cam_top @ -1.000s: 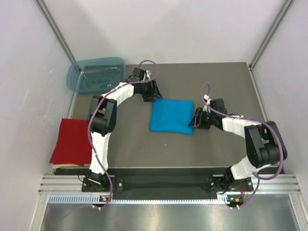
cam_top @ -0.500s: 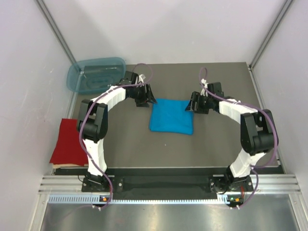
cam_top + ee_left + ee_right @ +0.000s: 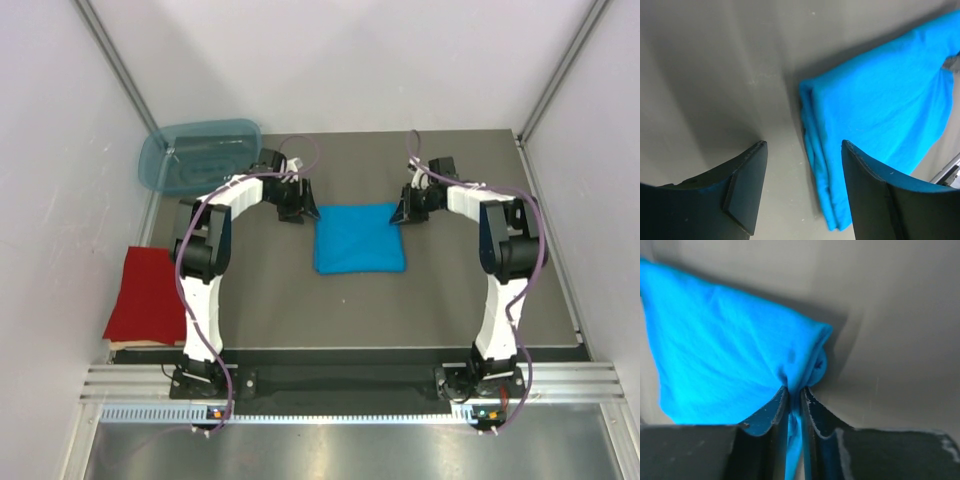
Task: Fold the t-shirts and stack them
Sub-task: Fold the tshirt
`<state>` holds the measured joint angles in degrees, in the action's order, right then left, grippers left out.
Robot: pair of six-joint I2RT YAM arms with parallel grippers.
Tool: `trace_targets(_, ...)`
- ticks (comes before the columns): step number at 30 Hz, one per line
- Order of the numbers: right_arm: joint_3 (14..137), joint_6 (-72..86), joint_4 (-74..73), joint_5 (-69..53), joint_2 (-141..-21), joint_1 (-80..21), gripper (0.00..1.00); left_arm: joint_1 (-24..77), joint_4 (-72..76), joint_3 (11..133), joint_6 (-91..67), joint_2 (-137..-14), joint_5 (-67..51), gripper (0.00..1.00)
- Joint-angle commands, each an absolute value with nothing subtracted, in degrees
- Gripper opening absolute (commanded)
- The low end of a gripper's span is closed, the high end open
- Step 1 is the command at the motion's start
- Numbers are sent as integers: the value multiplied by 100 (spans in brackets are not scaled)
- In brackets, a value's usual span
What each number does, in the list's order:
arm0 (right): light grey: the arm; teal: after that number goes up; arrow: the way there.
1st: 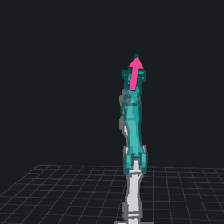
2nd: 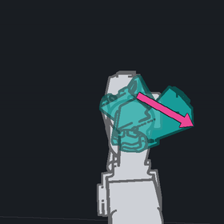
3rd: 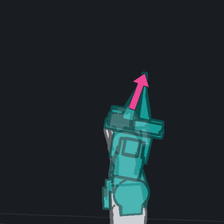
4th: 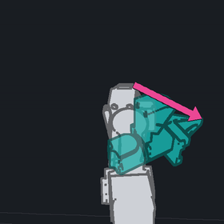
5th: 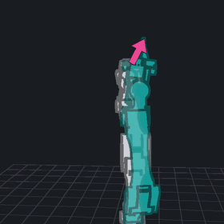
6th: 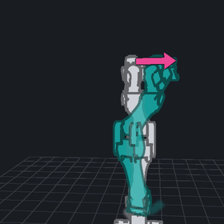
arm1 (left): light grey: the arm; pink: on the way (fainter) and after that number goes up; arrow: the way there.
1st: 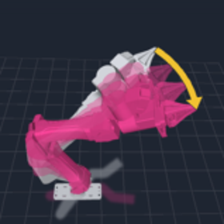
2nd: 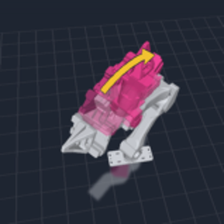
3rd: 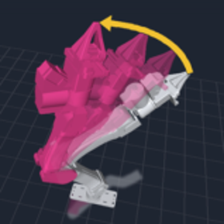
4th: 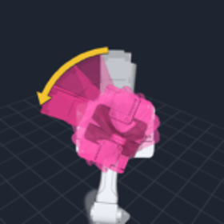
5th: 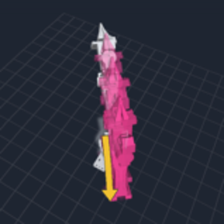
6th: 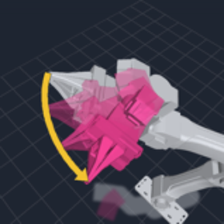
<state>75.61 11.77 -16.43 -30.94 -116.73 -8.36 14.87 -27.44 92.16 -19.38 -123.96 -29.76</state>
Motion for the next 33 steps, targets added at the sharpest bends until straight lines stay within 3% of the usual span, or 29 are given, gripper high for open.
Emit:
trace_targets(1, 8348, 695, -1845, -3374, -12303, -747, 11, 1406, -2874, 9369, -1757, -12463, -3015, 65)
trace_targets(6, 9358, 475, -2389, -3612, -12971, -747, 12, 1406, -2610, 8939, -2196, -12340, -3112, 65)
trace_targets(18, 9615, 395, -2461, -3806, -13166, -747, 20, 1406, -2118, 8315, -2830, -12419, -2795, 60)
trace_targets(22, 9572, 553, -2461, -3517, -12982, -747, 41, 1415, -2048, 8148, -3032, -12375, -2585, 56)
trace_targets(23, 9545, 632, -2426, -3385, -12868, -747, 52, 1415, -2048, 8087, -3067, -12340, -2549, 56)
trace_targets(26, 9369, 1010, -2294, -2788, -12271, -730, 64, 1415, -2030, 7920, -3234, -12130, -2452, 55)
trace_targets(33, 9019, 1222, -2584, -918, -10610, -1238, 64, 1257, -2399, 7831, -3542, -11093, -2074, 60)
